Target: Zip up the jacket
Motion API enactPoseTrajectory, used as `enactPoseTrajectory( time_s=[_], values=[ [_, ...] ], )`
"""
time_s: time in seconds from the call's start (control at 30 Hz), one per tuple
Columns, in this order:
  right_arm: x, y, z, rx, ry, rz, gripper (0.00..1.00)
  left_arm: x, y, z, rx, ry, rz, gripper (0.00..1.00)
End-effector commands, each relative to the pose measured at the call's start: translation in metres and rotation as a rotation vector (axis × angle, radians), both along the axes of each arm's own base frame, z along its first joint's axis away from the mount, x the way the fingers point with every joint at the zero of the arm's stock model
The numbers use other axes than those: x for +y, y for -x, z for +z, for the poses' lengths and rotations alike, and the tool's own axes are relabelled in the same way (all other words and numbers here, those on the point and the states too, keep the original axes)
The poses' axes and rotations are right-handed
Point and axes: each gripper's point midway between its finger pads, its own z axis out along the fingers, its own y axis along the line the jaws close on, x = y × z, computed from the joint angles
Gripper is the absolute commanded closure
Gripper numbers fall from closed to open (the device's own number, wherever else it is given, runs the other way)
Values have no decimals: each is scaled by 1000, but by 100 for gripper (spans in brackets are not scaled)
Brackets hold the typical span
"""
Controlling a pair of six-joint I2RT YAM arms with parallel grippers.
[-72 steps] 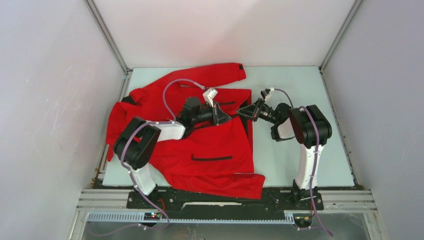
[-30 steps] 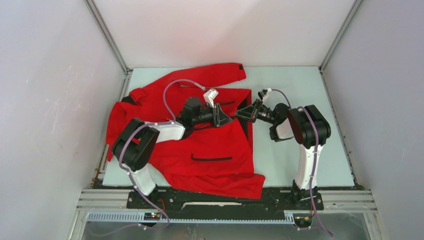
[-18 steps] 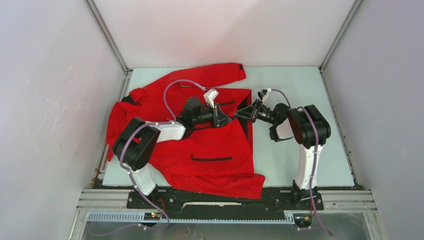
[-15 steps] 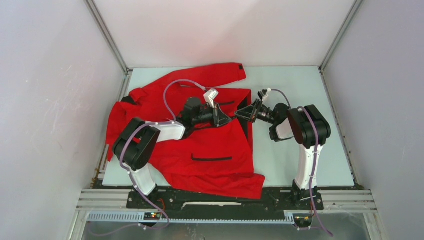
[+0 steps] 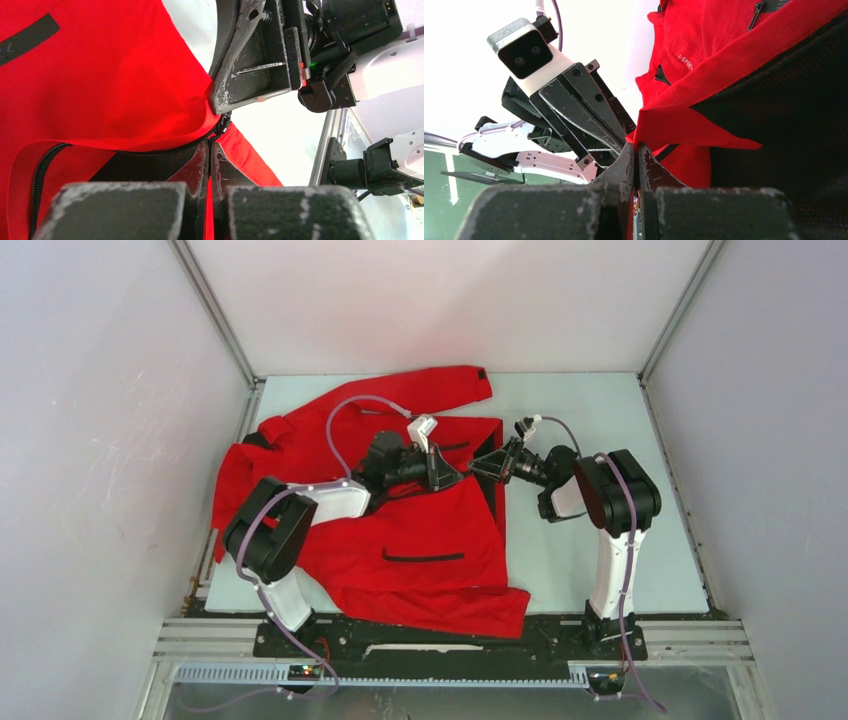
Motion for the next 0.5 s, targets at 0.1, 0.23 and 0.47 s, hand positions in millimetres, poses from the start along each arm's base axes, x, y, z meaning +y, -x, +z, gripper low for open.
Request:
enactPoseTrajectory(
  time_s=[0.1,0.23,0.47],
  values=[
    [7,4,20,-87,-19,28,100,-9,-3,73,-195,83,-15,100],
    [10,6,22,-96,-20,37,100,-15,-3,71,-187,85,-31,100],
    [10,6,25,-95,-26,38,100,-16,-3,59,-167,69,-28,100]
  ],
)
